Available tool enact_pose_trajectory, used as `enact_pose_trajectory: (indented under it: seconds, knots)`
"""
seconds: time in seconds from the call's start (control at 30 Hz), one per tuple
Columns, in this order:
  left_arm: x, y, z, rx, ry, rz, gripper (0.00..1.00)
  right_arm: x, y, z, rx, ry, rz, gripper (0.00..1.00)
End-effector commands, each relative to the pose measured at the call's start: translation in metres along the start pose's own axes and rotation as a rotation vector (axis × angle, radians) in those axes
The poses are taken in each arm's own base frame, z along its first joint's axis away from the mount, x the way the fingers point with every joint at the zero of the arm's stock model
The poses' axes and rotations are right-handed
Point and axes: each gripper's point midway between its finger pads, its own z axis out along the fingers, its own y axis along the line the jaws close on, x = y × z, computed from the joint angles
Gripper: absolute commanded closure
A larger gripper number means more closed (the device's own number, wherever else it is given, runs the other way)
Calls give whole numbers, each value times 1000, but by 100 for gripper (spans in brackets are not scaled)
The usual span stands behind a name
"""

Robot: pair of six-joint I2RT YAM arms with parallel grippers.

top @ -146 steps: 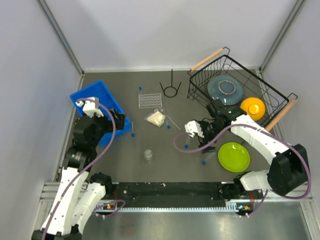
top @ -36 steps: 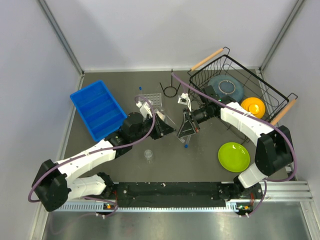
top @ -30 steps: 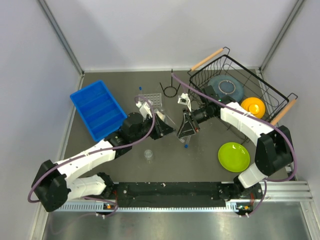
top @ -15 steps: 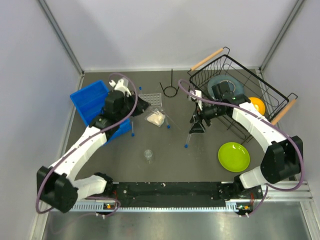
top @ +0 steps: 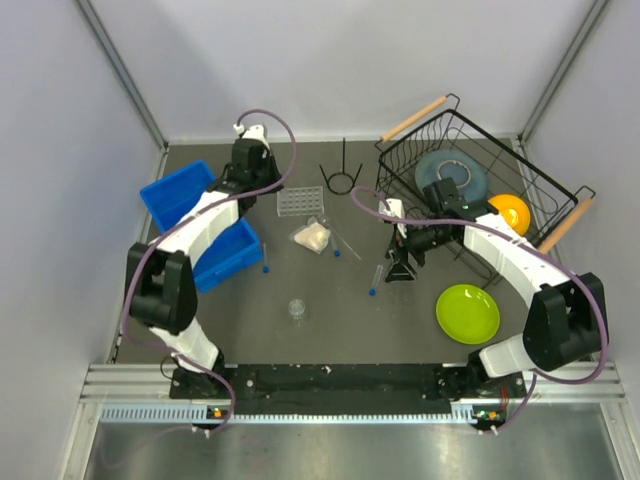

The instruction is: Organize the chemistry lab equipment

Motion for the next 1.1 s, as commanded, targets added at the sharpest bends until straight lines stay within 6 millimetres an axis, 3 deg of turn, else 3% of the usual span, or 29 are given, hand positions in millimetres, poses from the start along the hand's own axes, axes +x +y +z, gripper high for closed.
enact_pose_trajectory:
  seconds: [0.0,0.2,0.4,0.7,1.07]
  knots:
    - [-42,13,21,-82,-116,93,93,-12,2,-8,15,-43,-95,25]
    - [-46,23,49,-135,-114,145,93,-9,1,-7,14,-32,-86,25]
    - [-32,30,69,-151,-73,164,93,-7,-1,-5,15,-24,-80,24]
    - [-16,32,81,-144,-35,154,93,-5,-3,-4,15,-16,-74,24]
    - [-13,32,90,-146,-14,153,92,-4,-4,-4,17,-12,-70,24]
